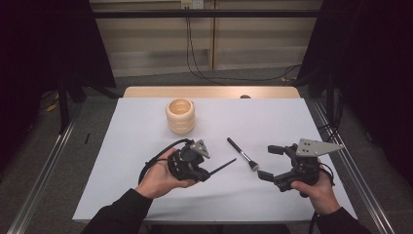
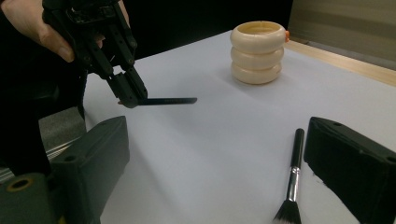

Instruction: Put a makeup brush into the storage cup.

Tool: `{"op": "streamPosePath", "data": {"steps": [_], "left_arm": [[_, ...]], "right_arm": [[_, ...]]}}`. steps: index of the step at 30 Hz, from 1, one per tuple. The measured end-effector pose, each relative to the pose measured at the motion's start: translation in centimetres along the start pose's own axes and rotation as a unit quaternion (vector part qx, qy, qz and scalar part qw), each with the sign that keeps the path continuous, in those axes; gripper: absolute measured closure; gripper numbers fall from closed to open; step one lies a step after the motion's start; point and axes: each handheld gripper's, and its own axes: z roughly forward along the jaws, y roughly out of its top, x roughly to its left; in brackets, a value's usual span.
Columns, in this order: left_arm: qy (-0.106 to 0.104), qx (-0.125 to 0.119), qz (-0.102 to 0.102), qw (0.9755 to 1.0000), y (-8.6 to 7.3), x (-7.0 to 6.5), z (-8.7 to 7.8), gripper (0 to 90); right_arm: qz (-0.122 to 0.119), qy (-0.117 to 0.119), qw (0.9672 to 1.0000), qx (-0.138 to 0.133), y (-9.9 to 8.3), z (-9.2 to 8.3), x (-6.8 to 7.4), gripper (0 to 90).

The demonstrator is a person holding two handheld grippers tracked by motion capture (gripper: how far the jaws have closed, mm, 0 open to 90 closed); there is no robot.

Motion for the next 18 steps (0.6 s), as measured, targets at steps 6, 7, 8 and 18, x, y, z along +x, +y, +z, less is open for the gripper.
{"op": "streamPosePath", "data": {"steps": [6, 7, 8, 18], "left_arm": [[-0.003, 0.003, 0.003, 1.0000, 0.2, -0.2, 0.3, 83.2], [-0.003, 0.009, 0.013, 0.9999, 0.3, -0.2, 0.2, 83.3], [-0.006, 0.009, 0.016, 0.9998, 0.3, -0.2, 0.3, 83.3], [-0.012, 0.014, 0.029, 0.9994, 0.7, -0.6, 0.6, 83.3]], "right_arm": [[-0.015, 0.011, 0.9998, 0.010, 1.5, 0.7, -0.3, 8.1], [-0.023, 0.009, 0.9995, 0.017, 1.9, 0.9, -0.2, 8.2], [-0.025, 0.011, 0.9994, 0.020, 2.0, 1.0, -0.2, 8.3], [-0.064, 0.045, 0.9948, 0.066, 3.7, 3.7, 0.2, 7.9]]}}
